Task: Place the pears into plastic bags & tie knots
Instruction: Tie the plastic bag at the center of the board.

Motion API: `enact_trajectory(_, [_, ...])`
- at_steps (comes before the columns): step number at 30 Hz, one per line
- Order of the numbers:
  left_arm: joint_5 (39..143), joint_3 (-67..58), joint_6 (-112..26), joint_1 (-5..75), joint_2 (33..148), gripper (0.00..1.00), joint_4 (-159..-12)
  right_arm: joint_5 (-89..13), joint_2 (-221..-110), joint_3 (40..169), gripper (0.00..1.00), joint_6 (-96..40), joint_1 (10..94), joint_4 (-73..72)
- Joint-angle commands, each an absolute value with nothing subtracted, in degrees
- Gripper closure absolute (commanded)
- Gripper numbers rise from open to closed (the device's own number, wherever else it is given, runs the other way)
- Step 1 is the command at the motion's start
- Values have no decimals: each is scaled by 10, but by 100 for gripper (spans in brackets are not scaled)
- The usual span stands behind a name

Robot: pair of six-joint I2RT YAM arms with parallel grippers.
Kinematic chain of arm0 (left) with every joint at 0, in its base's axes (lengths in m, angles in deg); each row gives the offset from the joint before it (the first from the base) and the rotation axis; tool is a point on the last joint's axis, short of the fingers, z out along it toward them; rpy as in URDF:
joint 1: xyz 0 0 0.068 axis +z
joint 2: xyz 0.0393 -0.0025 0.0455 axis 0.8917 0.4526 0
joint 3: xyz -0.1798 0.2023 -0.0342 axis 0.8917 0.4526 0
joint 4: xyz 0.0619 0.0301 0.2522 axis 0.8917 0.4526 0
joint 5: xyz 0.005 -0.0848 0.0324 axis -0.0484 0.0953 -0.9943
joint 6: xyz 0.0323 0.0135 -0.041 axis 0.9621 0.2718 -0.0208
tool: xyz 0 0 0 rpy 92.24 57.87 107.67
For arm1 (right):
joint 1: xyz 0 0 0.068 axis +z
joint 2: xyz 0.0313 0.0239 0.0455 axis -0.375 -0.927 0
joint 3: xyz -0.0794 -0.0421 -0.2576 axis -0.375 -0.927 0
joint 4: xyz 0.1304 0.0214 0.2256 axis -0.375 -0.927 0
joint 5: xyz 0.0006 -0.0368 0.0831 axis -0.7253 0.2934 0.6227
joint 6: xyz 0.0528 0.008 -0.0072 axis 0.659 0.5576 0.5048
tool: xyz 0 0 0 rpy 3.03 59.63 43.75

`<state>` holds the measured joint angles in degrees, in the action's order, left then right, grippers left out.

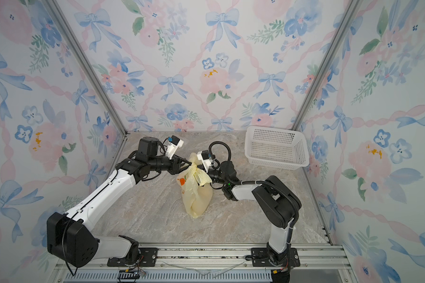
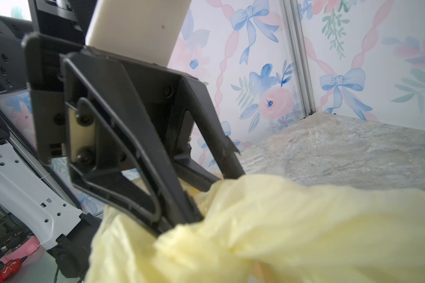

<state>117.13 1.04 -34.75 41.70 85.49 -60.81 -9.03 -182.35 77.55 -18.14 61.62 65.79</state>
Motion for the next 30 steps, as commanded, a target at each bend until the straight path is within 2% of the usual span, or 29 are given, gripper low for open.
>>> enact_trajectory(1, [1227, -10, -340, 401, 870, 59, -616, -78, -1828, 795, 99, -174, 631, 685])
enact_trajectory(5, [1238, -3, -343, 388, 877, 53, -616, -116, -1824, 795, 99, -146, 626, 747])
enact_trajectory(8, [1263, 4, -343, 388, 880, 44, -617, -142, -1815, 795, 99, -134, 627, 779])
enact_trajectory(14, [1255, 20, -330, 388, 856, 32, -619, -173, -1769, 782, 99, -155, 623, 785])
enact_trajectory(19, [1245, 47, -329, 403, 810, 18, -639, -185, -1727, 766, 99, -164, 618, 785])
enact_trajectory(24, [1300, 107, -359, 416, 780, 14, -717, -188, -1700, 774, 99, -165, 618, 785])
enact_trajectory(30, [1333, 125, -361, 385, 800, 12, -756, -187, -1696, 786, 99, -162, 619, 785])
